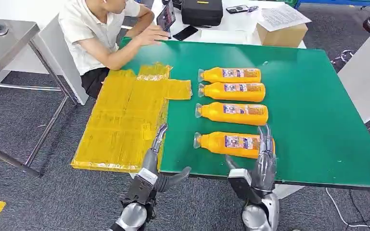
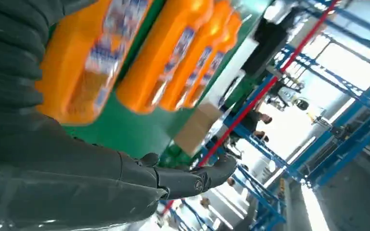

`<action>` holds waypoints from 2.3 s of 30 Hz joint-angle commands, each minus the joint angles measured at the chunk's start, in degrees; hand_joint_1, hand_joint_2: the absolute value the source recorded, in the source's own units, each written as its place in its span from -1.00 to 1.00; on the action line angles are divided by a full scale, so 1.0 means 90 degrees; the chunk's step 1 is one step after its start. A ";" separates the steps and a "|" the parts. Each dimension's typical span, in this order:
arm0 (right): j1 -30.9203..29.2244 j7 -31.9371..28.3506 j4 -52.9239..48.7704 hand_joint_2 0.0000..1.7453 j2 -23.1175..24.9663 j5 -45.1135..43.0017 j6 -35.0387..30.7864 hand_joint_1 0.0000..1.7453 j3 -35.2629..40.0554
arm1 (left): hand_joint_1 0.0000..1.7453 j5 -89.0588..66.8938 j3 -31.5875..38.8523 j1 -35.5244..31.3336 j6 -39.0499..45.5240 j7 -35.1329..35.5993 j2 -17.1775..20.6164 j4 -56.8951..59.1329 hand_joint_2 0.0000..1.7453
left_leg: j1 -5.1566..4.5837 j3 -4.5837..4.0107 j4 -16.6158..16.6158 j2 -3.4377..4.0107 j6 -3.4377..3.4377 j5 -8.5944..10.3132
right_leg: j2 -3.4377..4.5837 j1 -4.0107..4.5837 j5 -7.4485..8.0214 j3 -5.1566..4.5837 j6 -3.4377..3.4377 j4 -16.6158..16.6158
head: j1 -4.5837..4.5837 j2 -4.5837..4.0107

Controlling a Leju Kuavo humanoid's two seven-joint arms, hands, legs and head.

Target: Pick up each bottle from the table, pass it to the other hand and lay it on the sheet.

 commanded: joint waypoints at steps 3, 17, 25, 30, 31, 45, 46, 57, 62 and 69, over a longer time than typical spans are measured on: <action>-0.1809 0.0665 0.2880 1.00 -0.1020 0.1248 -0.0032 -1.00 -0.0200 | -1.00 0.0256 -0.0366 -0.0651 -0.0164 -0.0048 -0.0117 0.1010 1.00 | -0.0002 0.0027 -0.0009 0.0003 0.0001 0.0005 | 0.0008 -0.0003 0.0007 0.0027 -0.0005 -0.0013 | -0.0002 0.0000; -0.2196 0.0763 0.3820 1.00 -0.1086 0.1527 0.0182 -1.00 0.0295 | -1.00 0.0372 -0.0356 -0.0583 -0.0072 -0.0023 -0.0041 0.0789 1.00 | 0.0000 0.0021 -0.0001 0.0007 -0.0002 -0.0001 | 0.0014 0.0000 0.0002 0.0020 -0.0006 -0.0004 | -0.0002 0.0000; -0.1929 0.0671 0.3535 1.00 -0.1091 0.1297 0.0402 -1.00 0.0565 | -1.00 0.0358 -0.0445 -0.0572 -0.0101 -0.0014 -0.0033 0.0723 1.00 | 0.0001 0.0015 -0.0002 -0.0001 0.0000 0.0001 | 0.0005 0.0001 0.0001 0.0017 -0.0005 -0.0004 | -0.0002 0.0000; -0.1888 0.0691 0.3446 1.00 -0.1144 0.1163 0.0490 -1.00 0.0561 | -1.00 0.0367 -0.0463 -0.0588 -0.0127 -0.0005 -0.0037 0.0740 1.00 | -0.0001 0.0019 -0.0003 -0.0007 -0.0001 0.0001 | 0.0000 -0.0001 -0.0001 0.0019 -0.0006 -0.0003 | -0.0002 0.0000; -0.1877 0.0703 0.3440 1.00 -0.1176 0.1140 0.0496 -1.00 0.0568 | -1.00 0.0369 -0.0466 -0.0591 -0.0128 -0.0004 -0.0038 0.0746 1.00 | 0.0000 0.0024 -0.0001 -0.0006 -0.0004 -0.0003 | 0.0002 -0.0001 -0.0005 0.0024 -0.0009 -0.0002 | -0.0002 0.0000; -0.1723 0.0851 0.3267 1.00 -0.1419 0.1207 0.0550 -1.00 0.0641 | -1.00 0.0321 -0.0494 -0.0584 -0.0129 0.0015 -0.0030 0.0703 1.00 | -0.0004 0.0010 0.0000 -0.0004 0.0002 0.0003 | 0.0001 -0.0004 0.0001 0.0010 -0.0003 -0.0001 | -0.0002 0.0000; -0.1717 0.0928 0.3282 1.00 -0.1457 0.1328 0.0462 -1.00 0.0677 | -1.00 0.0313 -0.0492 -0.0585 -0.0127 0.0029 -0.0031 0.0714 1.00 | 0.0000 0.0024 0.0001 -0.0002 -0.0005 -0.0005 | 0.0006 -0.0001 -0.0005 0.0024 -0.0010 -0.0001 | -0.0002 0.0000; -0.1973 0.2129 0.3626 1.00 -0.1832 0.2424 0.0476 -1.00 0.0747 | -1.00 0.0229 -0.0389 -0.0442 -0.0096 0.0121 0.0040 0.0496 1.00 | -0.0005 0.0018 -0.0001 0.0005 0.0000 -0.0003 | 0.0013 -0.0005 0.0000 0.0018 -0.0006 -0.0002 | -0.0005 0.0000; -0.2076 0.2328 0.3953 1.00 -0.1885 0.2697 0.0605 -1.00 0.0831 | -1.00 0.0450 -0.0293 -0.0306 -0.0426 0.0308 -0.0002 0.0245 1.00 | -0.0005 0.0012 -0.0002 0.0004 0.0001 0.0000 | 0.0010 -0.0005 0.0002 0.0014 -0.0004 -0.0002 | -0.0005 0.0000; -0.2139 0.2416 0.4034 1.00 -0.1921 0.2834 0.0653 -1.00 0.0904 | -1.00 0.0484 -0.0292 -0.0304 -0.0497 0.0344 0.0002 0.0215 1.00 | -0.0004 0.0012 -0.0002 0.0002 0.0003 0.0001 | 0.0007 -0.0003 0.0002 0.0014 -0.0002 -0.0003 | -0.0002 0.0000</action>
